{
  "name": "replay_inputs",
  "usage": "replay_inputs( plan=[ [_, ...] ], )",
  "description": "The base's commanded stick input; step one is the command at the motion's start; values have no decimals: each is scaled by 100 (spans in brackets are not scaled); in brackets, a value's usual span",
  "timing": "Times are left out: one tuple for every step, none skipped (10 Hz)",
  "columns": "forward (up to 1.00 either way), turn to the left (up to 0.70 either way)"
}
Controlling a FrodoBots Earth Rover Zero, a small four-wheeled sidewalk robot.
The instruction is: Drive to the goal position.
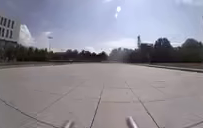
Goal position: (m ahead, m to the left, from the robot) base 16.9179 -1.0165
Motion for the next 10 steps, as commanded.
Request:
replay_inputs(
  plan=[
    [70,0],
    [70,0],
    [70,0],
    [70,0],
    [70,0],
    [70,0],
    [70,0],
    [70,0],
    [70,0],
    [70,0]
  ],
)
